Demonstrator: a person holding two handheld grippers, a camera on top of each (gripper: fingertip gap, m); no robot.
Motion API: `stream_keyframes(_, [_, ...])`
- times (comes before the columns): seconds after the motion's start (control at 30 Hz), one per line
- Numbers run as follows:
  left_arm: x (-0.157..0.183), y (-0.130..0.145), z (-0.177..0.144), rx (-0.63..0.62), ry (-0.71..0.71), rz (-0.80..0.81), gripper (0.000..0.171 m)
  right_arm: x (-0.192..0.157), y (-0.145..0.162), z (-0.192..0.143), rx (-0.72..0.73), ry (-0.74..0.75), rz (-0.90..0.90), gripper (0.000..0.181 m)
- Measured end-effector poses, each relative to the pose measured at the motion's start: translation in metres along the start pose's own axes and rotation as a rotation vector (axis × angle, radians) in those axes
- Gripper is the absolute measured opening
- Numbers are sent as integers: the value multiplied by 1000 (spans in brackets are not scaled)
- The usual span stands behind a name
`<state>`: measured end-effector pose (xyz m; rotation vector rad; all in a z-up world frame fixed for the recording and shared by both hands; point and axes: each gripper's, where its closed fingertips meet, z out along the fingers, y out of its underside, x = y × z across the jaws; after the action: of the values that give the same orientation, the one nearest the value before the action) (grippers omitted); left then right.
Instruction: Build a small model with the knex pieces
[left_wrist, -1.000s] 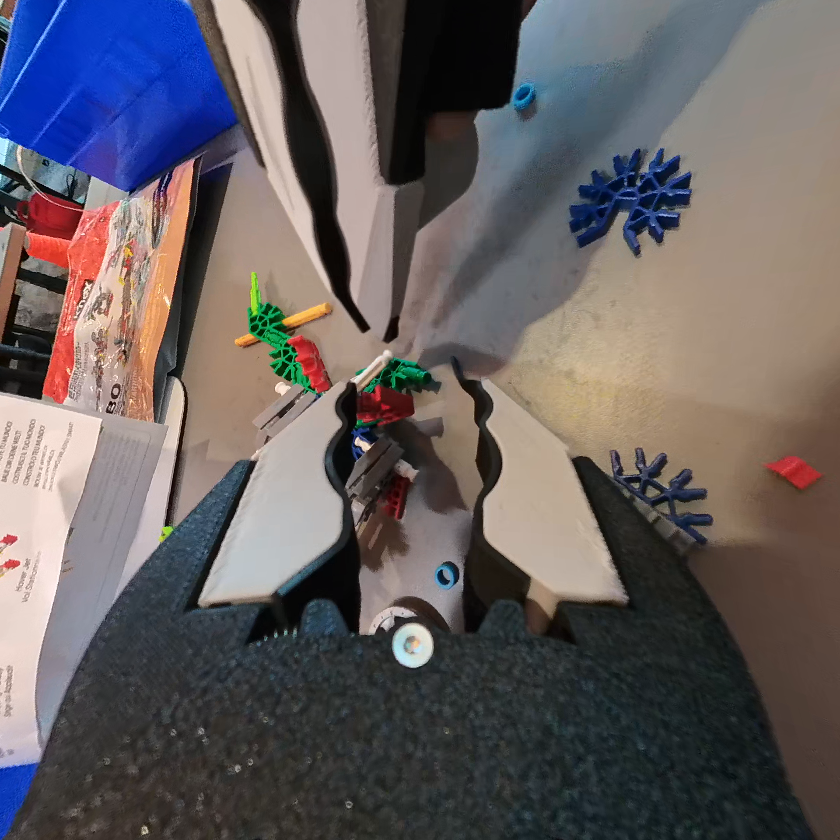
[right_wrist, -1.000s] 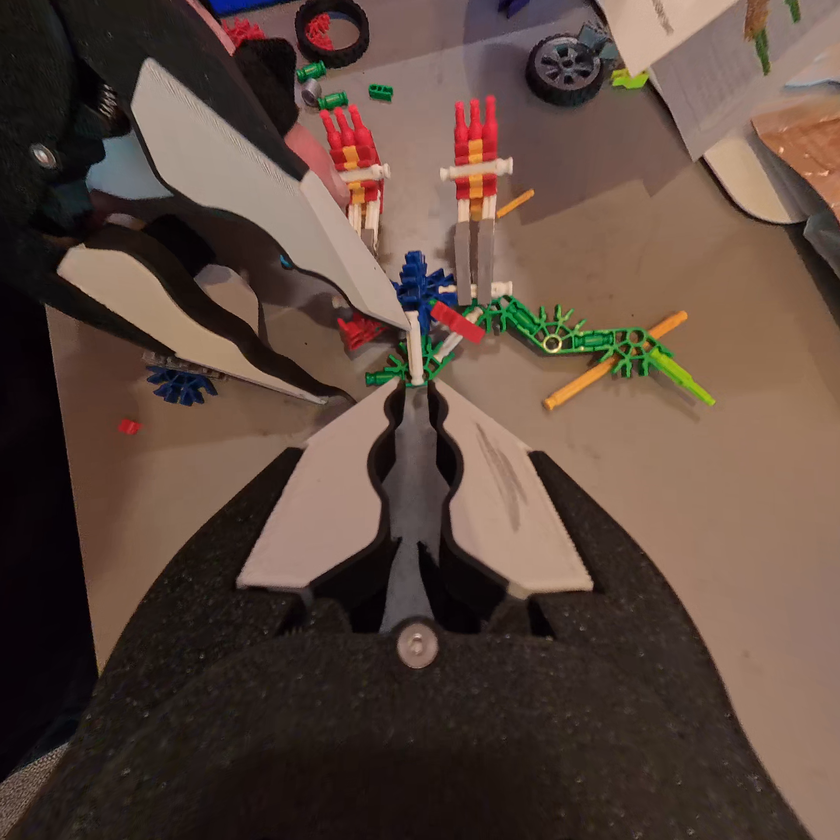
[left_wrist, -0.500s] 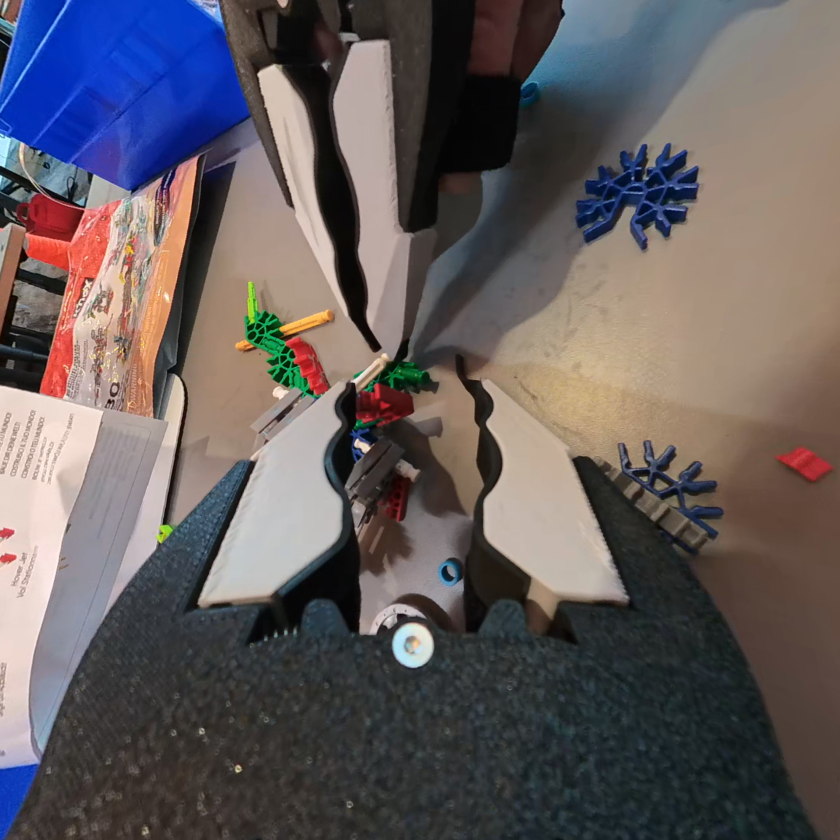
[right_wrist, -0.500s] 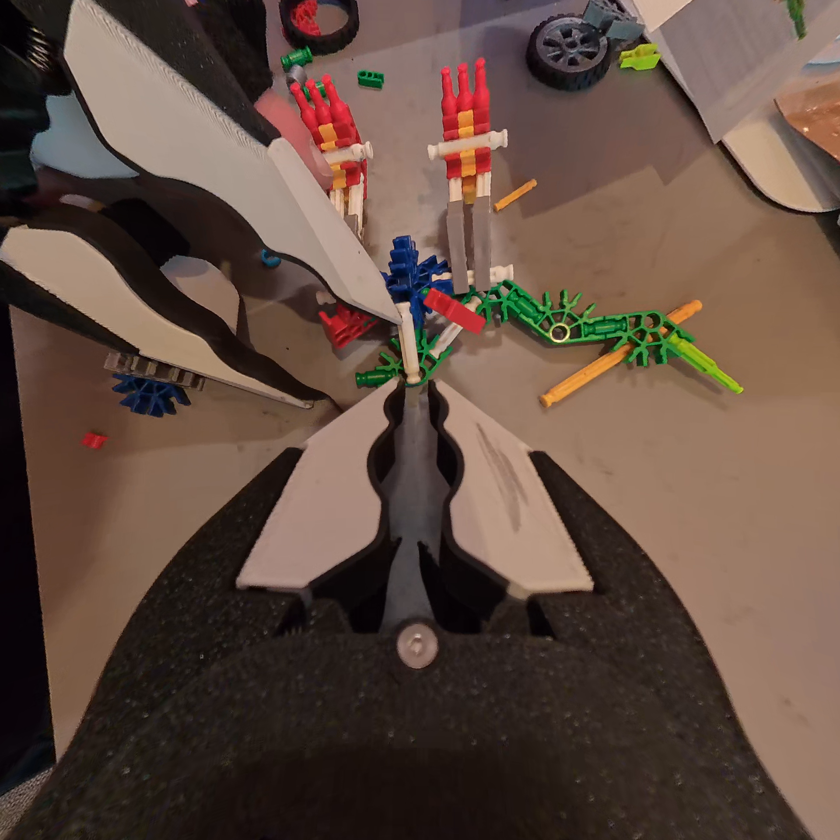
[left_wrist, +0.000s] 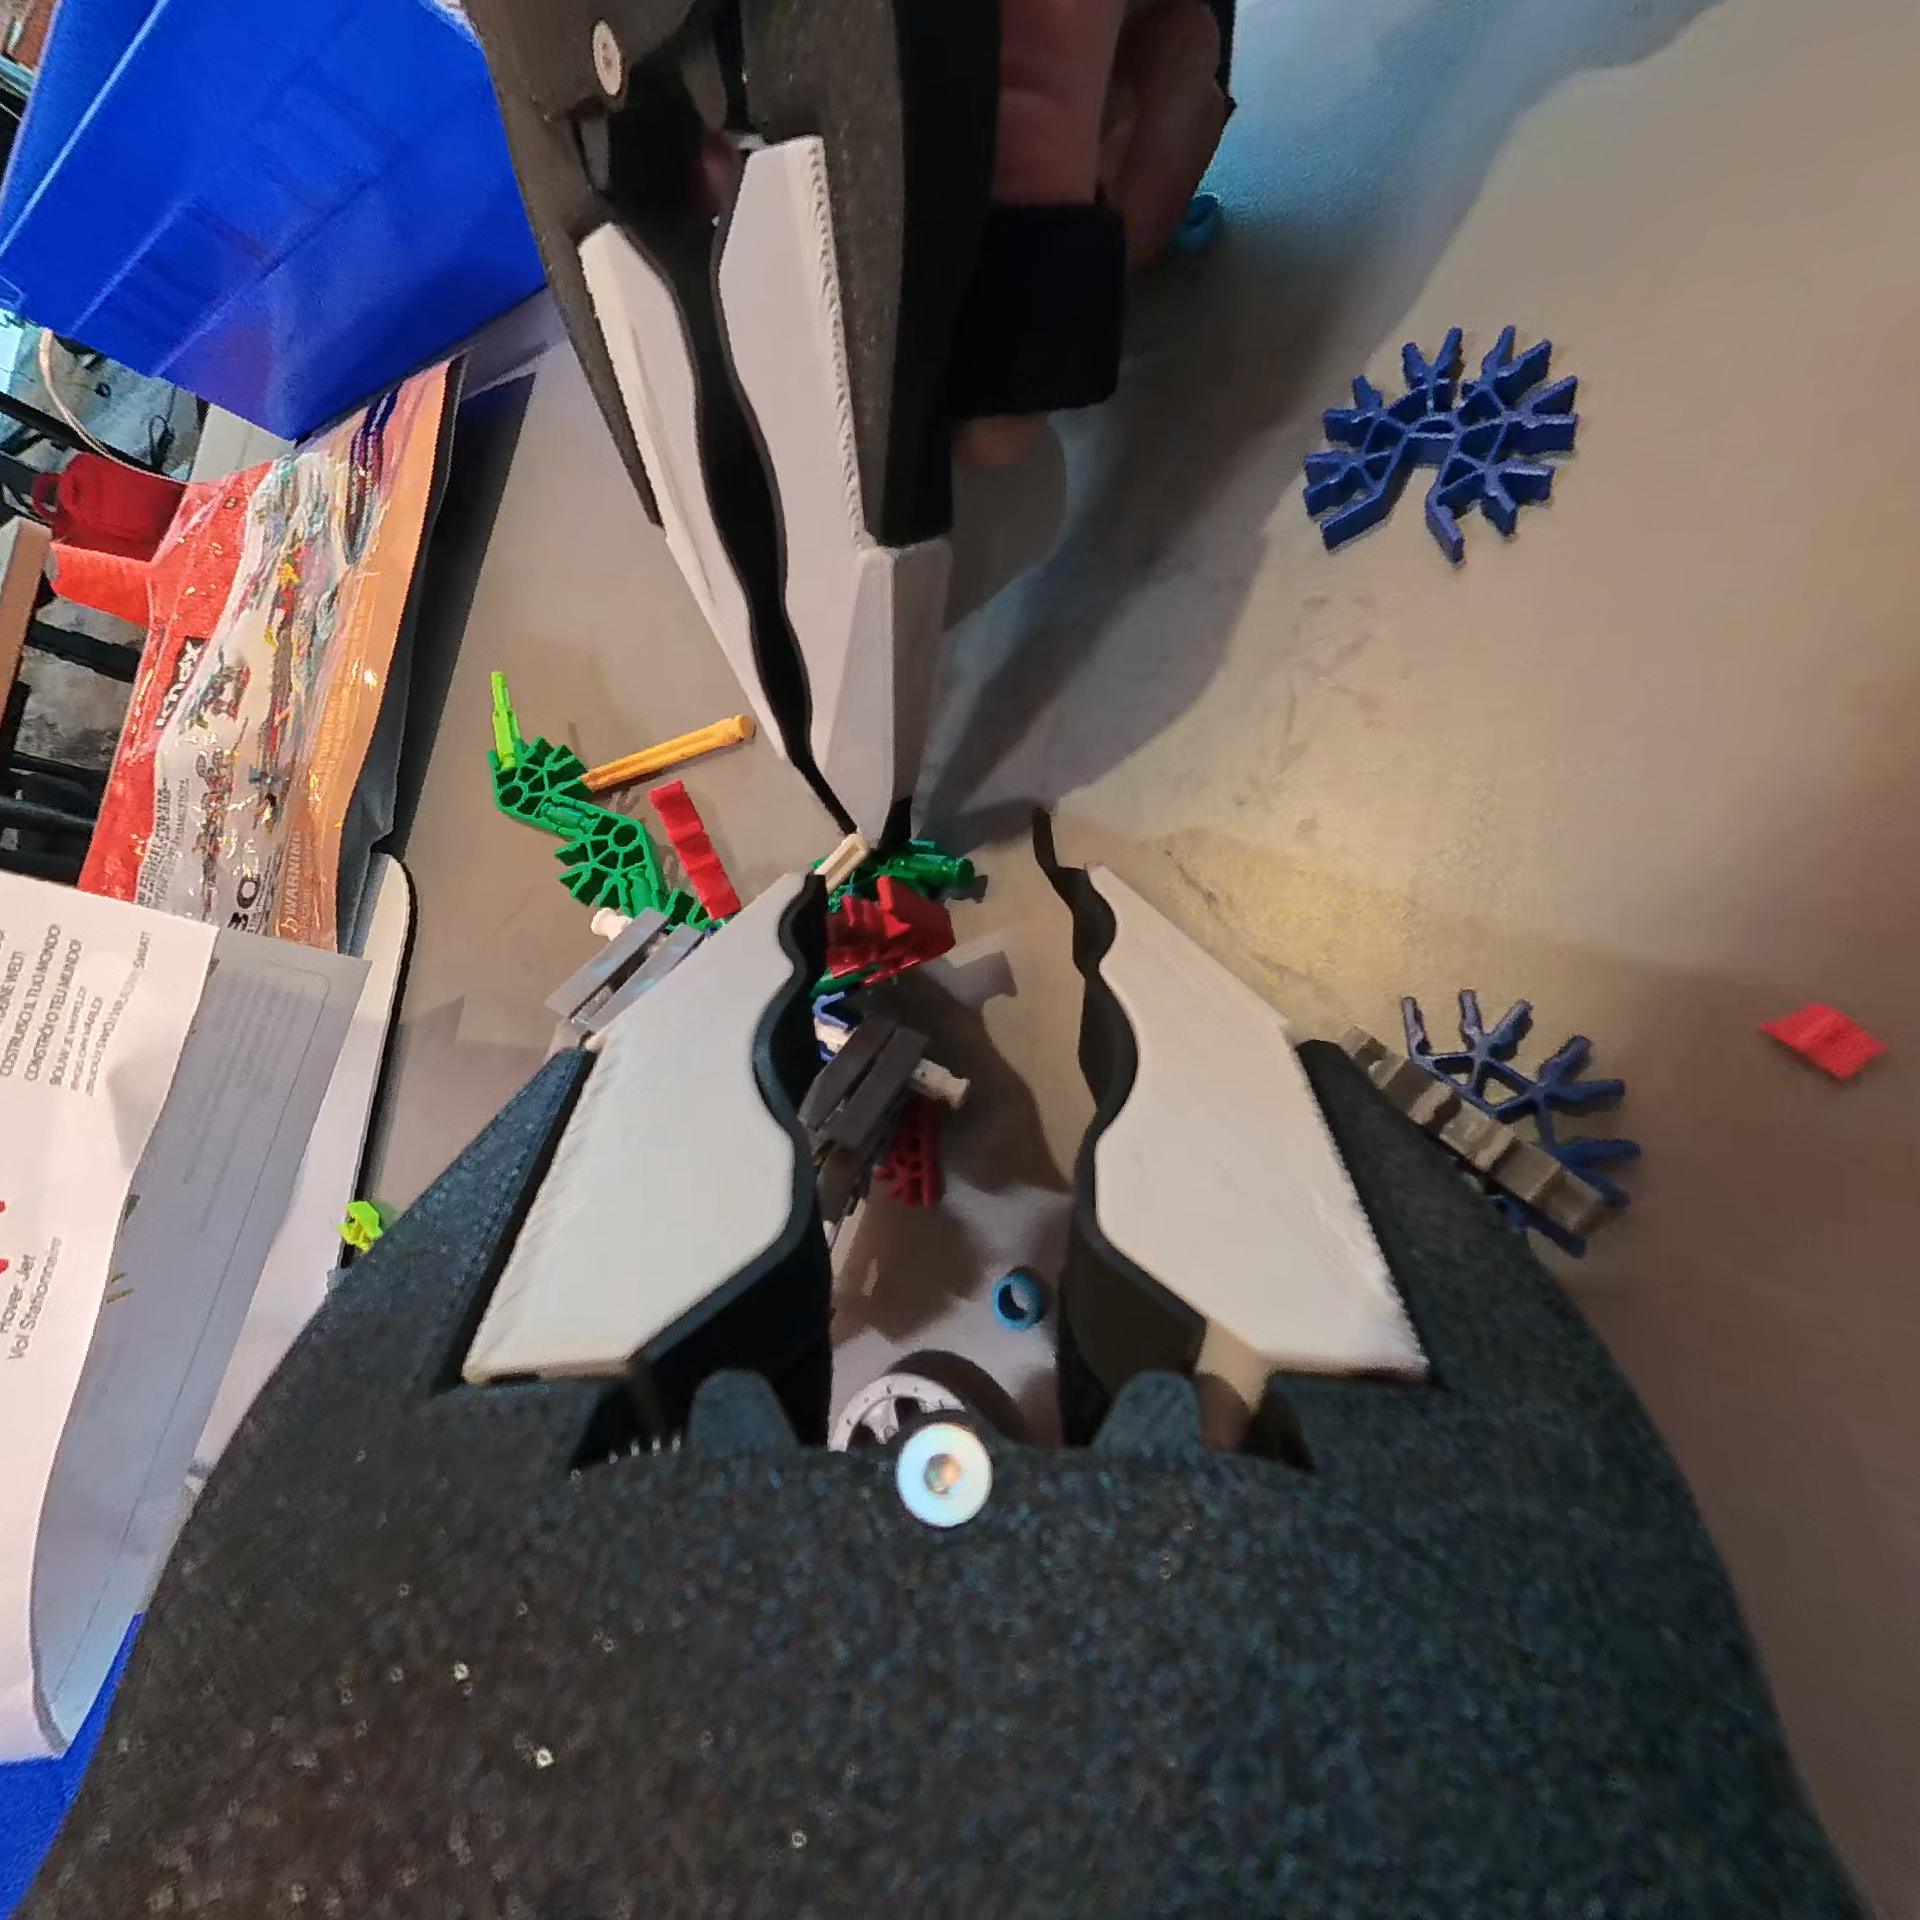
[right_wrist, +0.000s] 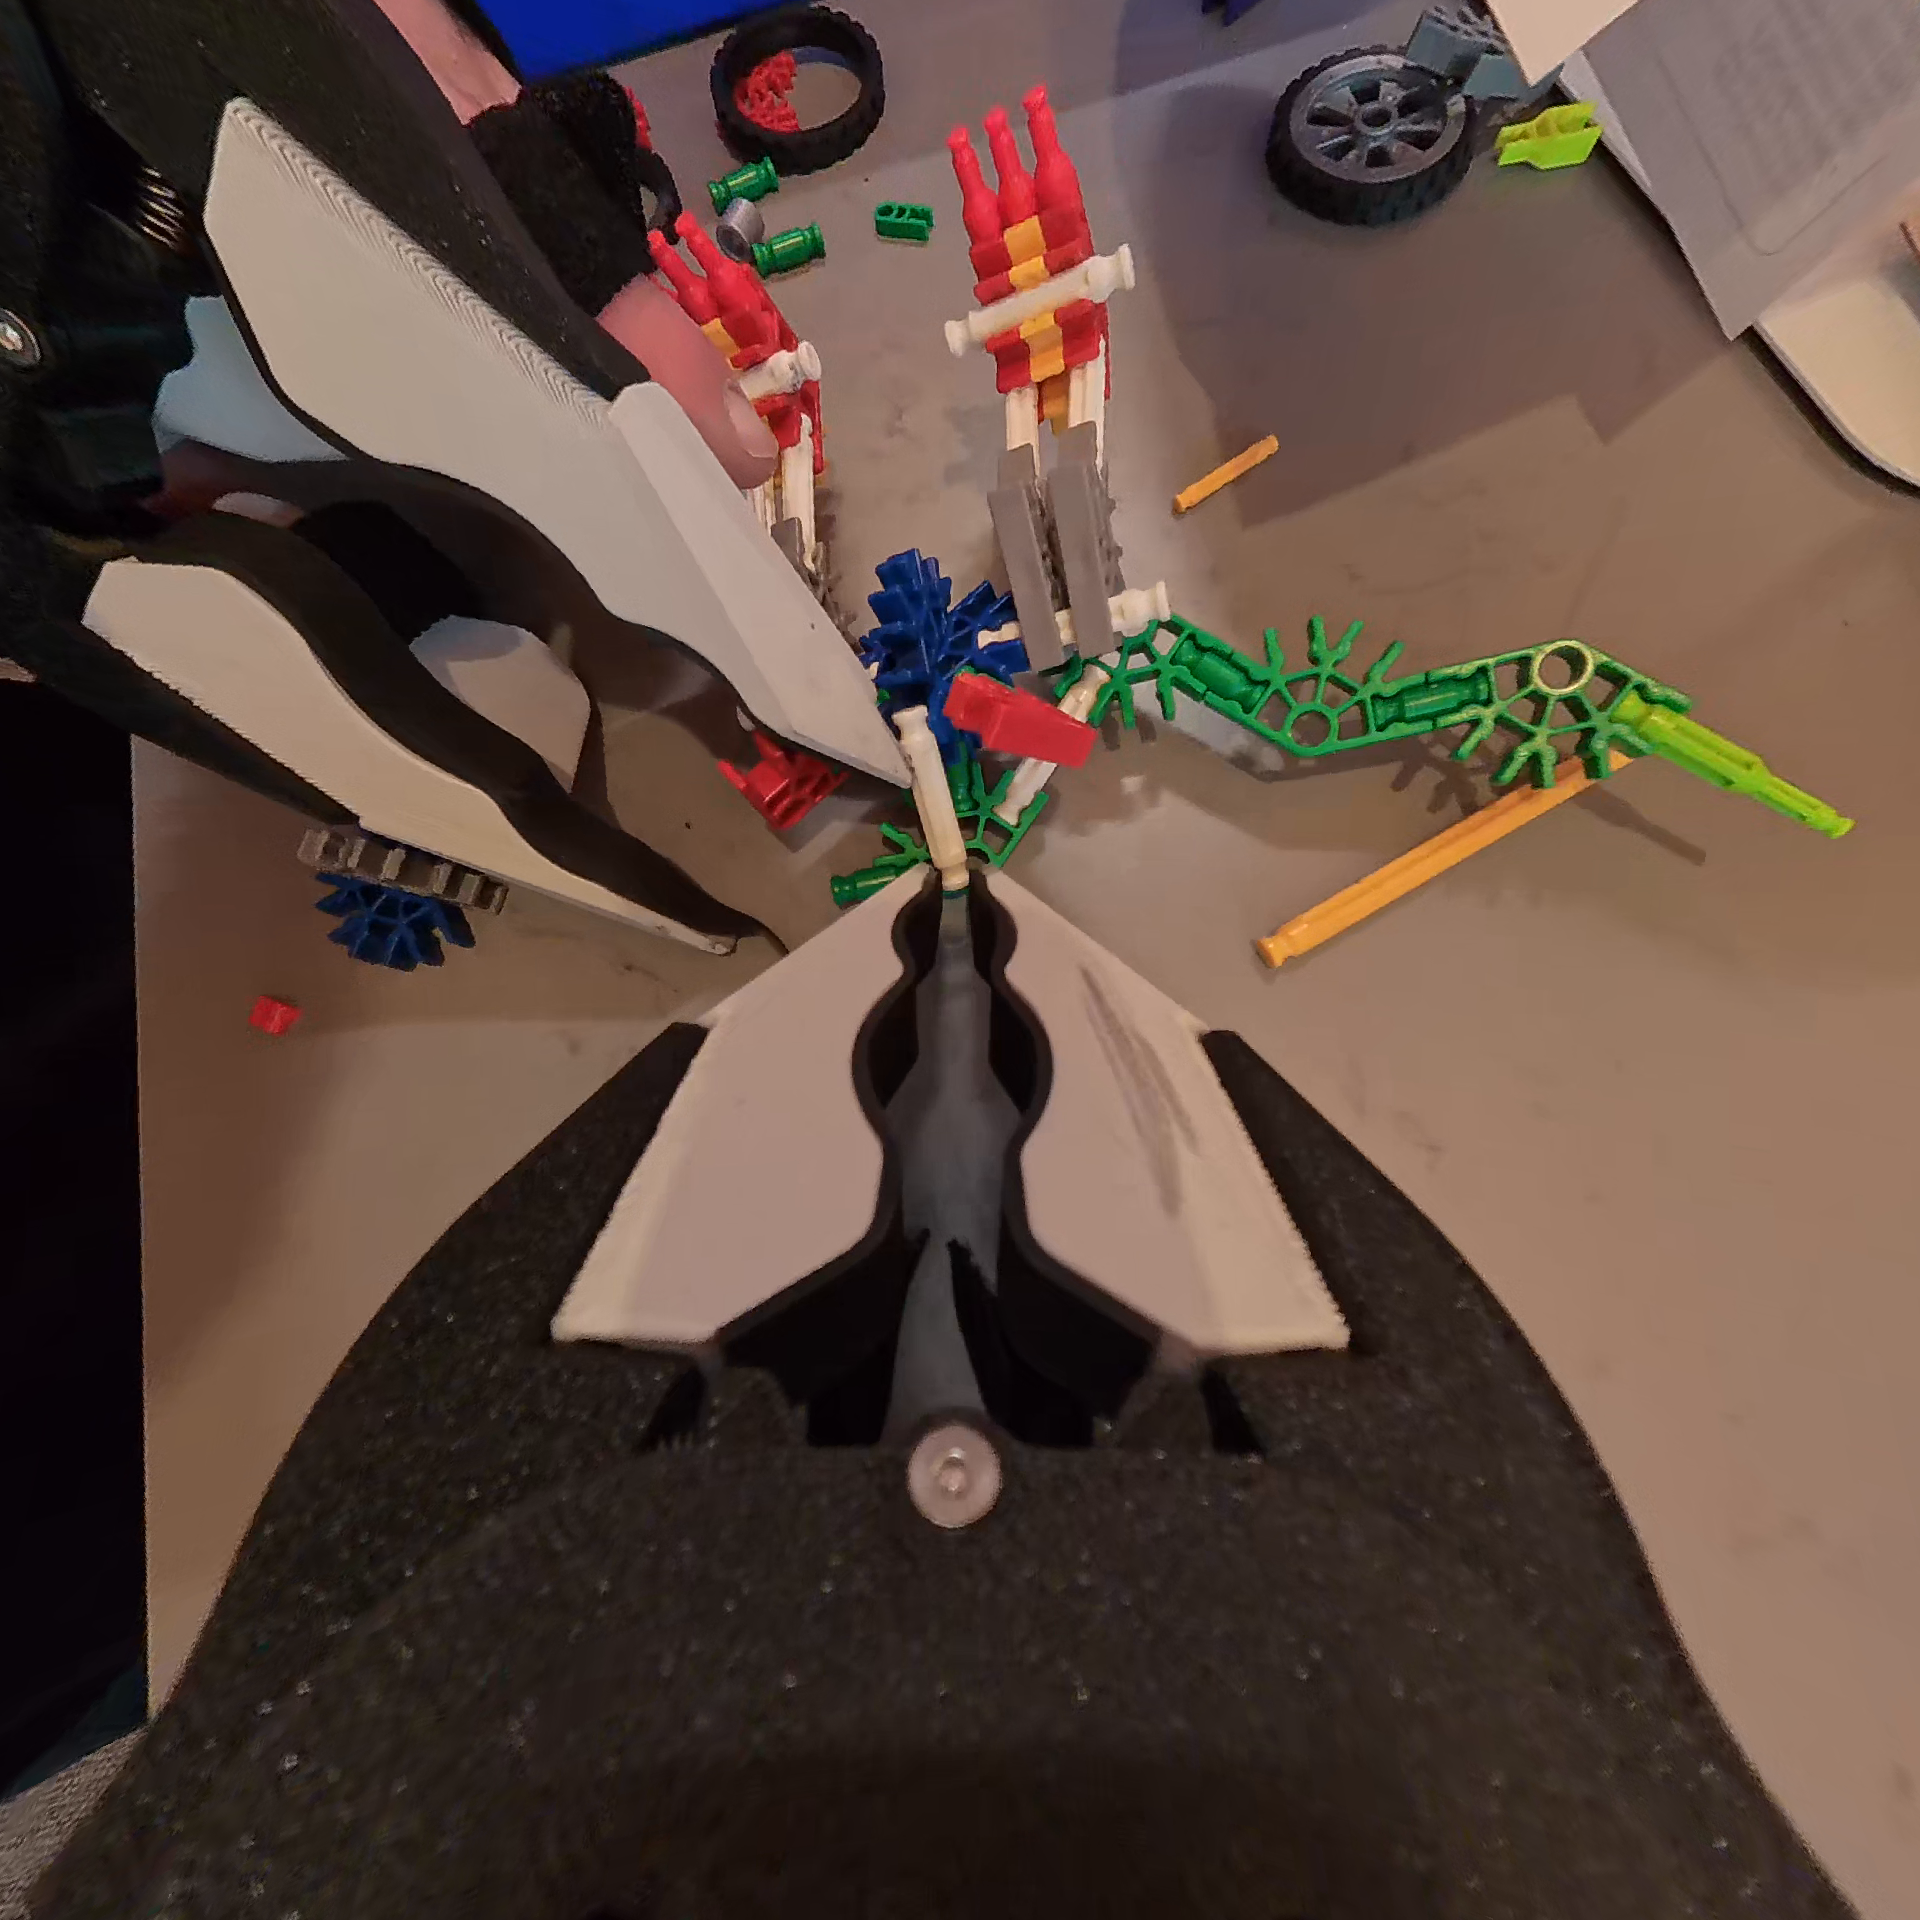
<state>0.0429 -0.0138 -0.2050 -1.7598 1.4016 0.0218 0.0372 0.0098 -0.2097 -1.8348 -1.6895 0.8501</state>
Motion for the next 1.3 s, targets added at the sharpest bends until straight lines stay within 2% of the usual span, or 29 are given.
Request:
stream_keyframes(0.33, [-2,-1,-11,35,-38,51,52,-3,-9,-6,-15,31,-43,4])
stream_keyframes(0.53, [-12,2,-23,31,-71,47,58,0,-9,-8,-101,125,-144,4])
stream_keyframes(0.87, [4,4,-15,-43,-37,127,59,1,-9,-11,-246,240,-239,4])
stream_keyframes(1.3, [3,10,-10,-62,8,39,59,1,-14,-14,-351,285,-282,4])
